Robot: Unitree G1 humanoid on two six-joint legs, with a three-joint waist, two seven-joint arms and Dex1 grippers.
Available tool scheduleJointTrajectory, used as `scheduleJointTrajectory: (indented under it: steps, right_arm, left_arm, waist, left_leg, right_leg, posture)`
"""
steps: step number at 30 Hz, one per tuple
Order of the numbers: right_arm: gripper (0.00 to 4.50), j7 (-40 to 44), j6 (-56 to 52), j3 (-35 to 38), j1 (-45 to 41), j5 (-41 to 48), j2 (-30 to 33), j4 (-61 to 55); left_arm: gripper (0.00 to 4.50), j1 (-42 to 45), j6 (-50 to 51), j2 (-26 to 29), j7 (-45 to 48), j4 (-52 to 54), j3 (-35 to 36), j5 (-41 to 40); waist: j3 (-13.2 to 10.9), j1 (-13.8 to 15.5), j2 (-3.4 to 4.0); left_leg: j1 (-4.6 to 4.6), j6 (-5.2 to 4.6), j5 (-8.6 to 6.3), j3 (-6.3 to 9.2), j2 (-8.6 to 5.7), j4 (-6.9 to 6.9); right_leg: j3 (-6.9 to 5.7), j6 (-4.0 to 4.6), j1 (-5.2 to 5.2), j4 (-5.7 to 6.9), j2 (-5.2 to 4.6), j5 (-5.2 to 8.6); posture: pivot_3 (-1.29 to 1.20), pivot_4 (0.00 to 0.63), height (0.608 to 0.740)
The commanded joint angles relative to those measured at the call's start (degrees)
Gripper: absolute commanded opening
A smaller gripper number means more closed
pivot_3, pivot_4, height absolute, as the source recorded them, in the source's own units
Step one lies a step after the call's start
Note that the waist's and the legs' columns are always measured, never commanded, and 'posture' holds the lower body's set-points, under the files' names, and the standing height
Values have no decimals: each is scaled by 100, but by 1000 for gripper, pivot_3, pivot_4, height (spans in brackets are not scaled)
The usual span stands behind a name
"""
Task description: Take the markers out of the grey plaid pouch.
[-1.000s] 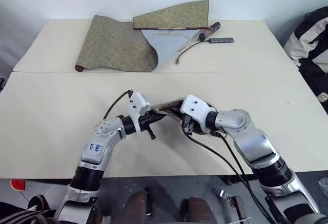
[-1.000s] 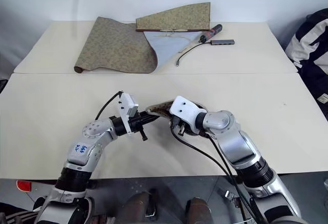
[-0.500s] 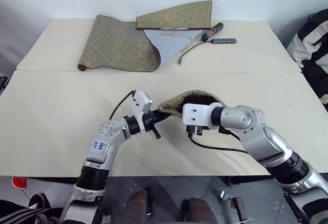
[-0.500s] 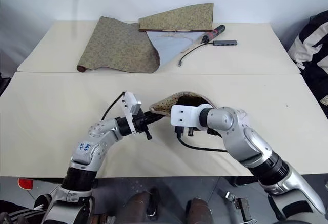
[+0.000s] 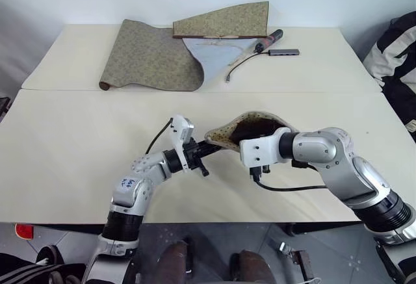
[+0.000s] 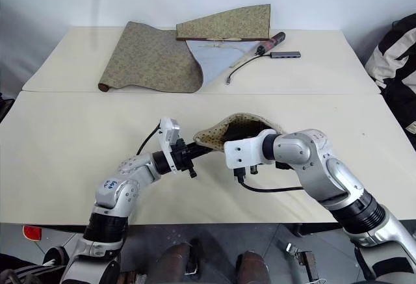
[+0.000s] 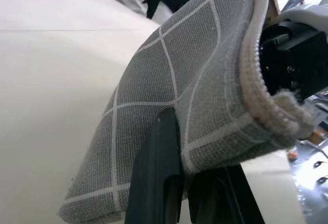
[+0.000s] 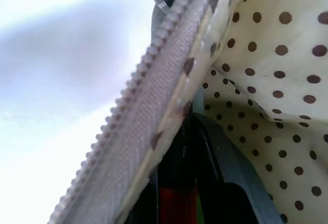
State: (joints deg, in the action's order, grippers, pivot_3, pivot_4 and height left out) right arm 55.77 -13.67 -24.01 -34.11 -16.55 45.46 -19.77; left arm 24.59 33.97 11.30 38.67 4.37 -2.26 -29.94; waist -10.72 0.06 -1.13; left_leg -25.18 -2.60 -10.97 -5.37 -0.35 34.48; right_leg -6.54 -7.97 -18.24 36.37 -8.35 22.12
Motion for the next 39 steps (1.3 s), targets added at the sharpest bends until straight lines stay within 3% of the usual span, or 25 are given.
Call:
scheduleJointTrajectory:
  steps: [1,7,15,18,24,33,39]
  right_arm:
    - [600,638,298,-515,330,275,-137,-223]
    - [600,1102,-1397,-422,490,844,-381,-579]
    - [600,1307,-1186,-930,496,365,-181,-718]
    - [600,1280,-1627,-959,497,270,-245,-656]
    - [600,1189,-1244,-826,469,256,-320,-439]
    - [3401,942,-1642,-278,464,689,-840,-550]
    - [3401,1163,-2128,373,279,1335,-840,-700]
  left_arm:
    - [0,399,-25,-181,-417,447,717,-588]
    - [0,276,-388,72,41,661,333,-245]
    - [0,288,-394,6,165,845,327,-404]
    - [0,209,-538,82,387,934,178,-273]
    - [0,162,-446,38,312,850,307,-279]
    - [0,52,-613,244,436,710,118,53]
    - [0,-145,-779,471,624,725,-84,297]
  waist:
    - [0,-1,0]
    - [0,-4,0]
    - [0,12,0]
    - [0,2,0]
    - [0,4,0]
    - [0,-2,0]
    - [0,-5,0]
  left_leg:
    - [0,0,0,0,0,0]
    - [7,0,0,15,3,2]
    - [8,2,-5,26,1,4]
    - [9,3,-5,25,1,3]
    - [9,2,-5,25,1,3]
    - [11,2,-5,30,2,4]
    - [10,2,-7,30,1,3]
  right_leg:
    - [-1,0,2,-2,0,0]
    - [-10,0,32,-30,5,0]
    - [-8,0,50,-48,2,0]
    - [-10,0,50,-48,4,0]
    - [-12,0,50,-47,4,0]
    - [-14,0,56,-49,5,0]
    - [-15,0,56,-50,3,0]
  posture:
    - [0,150,740]
    - [0,150,740]
    - [0,150,740]
    - [0,150,740]
    - [0,150,740]
    - [0,150,740]
    - [0,150,740]
